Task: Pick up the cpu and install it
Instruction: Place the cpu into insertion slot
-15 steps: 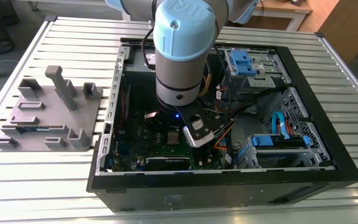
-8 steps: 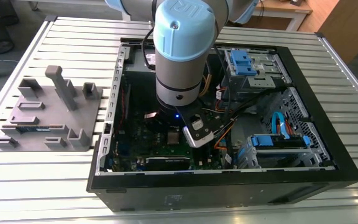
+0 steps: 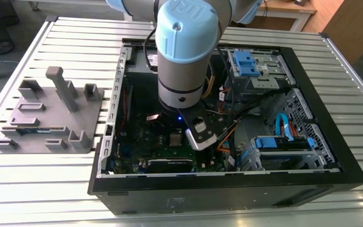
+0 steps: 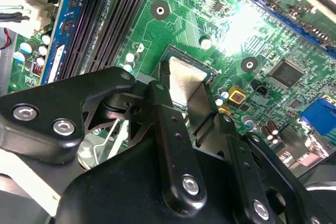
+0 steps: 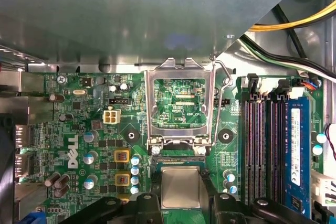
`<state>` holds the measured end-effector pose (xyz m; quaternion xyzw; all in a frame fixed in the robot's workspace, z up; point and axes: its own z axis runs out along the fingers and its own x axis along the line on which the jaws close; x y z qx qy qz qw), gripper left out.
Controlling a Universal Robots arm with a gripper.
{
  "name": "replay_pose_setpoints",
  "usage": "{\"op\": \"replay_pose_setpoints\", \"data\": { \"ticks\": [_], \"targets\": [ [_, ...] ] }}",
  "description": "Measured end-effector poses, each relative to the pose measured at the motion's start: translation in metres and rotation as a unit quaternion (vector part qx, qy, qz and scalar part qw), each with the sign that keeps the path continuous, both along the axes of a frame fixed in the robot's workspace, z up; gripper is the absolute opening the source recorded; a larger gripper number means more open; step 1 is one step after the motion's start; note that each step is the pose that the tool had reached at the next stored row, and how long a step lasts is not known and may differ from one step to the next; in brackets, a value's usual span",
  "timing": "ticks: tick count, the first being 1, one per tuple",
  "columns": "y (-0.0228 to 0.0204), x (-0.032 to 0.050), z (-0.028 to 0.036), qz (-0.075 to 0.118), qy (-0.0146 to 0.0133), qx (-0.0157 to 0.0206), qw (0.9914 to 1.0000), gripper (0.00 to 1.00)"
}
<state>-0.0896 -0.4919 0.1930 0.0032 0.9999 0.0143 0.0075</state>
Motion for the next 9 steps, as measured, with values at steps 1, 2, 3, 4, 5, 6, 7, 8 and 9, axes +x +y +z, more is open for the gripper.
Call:
{"op": "replay_pose_setpoints", "data": {
  "ticks": [1, 2, 3, 4, 5, 6, 7, 8, 9],
  "targets": [
    [-0.0002, 0.0000, 0.0000, 0.000, 0.0000, 0.0000, 1.00000, 0.40],
    [-0.0004, 0.0000, 0.0000, 0.000, 0.0000, 0.0000, 1.00000, 0.40],
    [-0.0007, 0.0000, 0.0000, 0.000, 0.0000, 0.0001, 1.00000, 0.40],
    [-0.0011, 0.0000, 0.0000, 0.000, 0.0000, 0.0001, 1.00000, 0.40],
    [-0.0012, 0.0000, 0.0000, 0.001, 0.0000, 0.0001, 1.00000, 0.40],
    [-0.0014, 0.0000, 0.0000, 0.001, 0.0000, 0.0001, 1.00000, 0.40],
    [-0.0014, 0.0000, 0.0000, 0.001, 0.0000, 0.0001, 1.00000, 0.40],
    [-0.0014, 0.0000, -0.0001, 0.001, 0.0000, 0.0002, 1.00000, 0.40],
    [-0.0015, 0.0000, -0.0002, 0.001, 0.0000, 0.0001, 1.00000, 0.40]
  ]
}}
